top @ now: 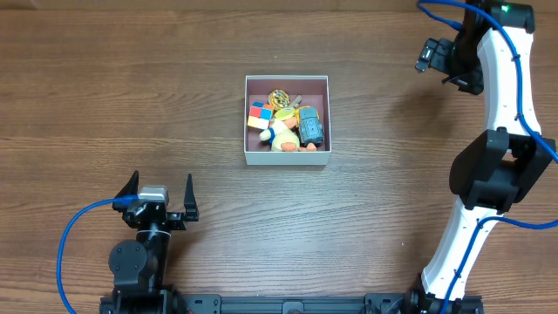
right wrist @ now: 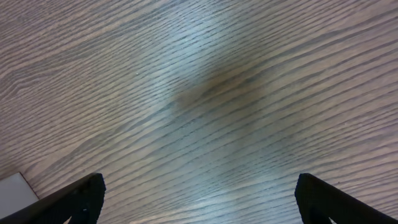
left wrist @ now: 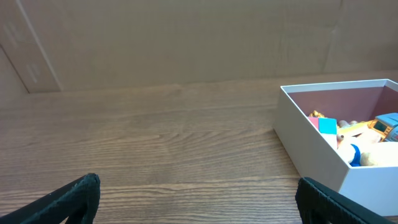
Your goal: Pack container
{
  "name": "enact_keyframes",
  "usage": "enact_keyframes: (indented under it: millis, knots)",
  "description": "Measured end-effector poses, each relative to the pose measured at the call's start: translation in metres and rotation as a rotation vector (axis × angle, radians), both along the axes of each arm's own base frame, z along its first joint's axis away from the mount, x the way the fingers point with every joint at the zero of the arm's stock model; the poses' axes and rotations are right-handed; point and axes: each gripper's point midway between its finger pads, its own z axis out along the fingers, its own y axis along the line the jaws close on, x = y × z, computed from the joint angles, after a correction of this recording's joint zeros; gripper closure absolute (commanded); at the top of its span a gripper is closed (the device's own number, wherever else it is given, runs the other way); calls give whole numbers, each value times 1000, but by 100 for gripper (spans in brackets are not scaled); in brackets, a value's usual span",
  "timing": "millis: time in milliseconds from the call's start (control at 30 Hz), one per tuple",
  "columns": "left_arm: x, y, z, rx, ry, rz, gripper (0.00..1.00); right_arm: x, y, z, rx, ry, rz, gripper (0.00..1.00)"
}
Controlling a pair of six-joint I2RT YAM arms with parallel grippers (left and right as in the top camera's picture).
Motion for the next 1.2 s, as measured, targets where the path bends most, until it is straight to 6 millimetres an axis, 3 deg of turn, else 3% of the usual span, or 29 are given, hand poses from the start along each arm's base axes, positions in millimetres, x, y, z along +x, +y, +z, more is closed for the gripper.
enact_keyframes:
  millis: [400, 533, 633, 767, 900, 1033, 1200]
  knots:
    - [0, 0, 0, 0, 0, 0, 0, 0, 1, 0, 0, 0, 3, 0]
    - [0, 0, 0, 0, 0, 0, 0, 1, 14, 9, -3, -17, 28, 0]
    - [0, 0, 0, 0, 0, 0, 0, 2, 43, 34, -9, -71, 89, 0]
    - [0, 0, 0, 0, 0, 1, 0, -6, 98, 88, -9, -189, 202, 0]
    - [0, 1, 0, 0, 0, 3, 0, -32, 153, 153, 13, -336, 322, 0]
    - [0, 1, 0, 0, 0, 3, 0, -53, 161, 198, 21, -439, 345, 0]
    - [0, 1, 0, 0, 0, 3, 0, -68, 151, 227, 17, -510, 329, 0]
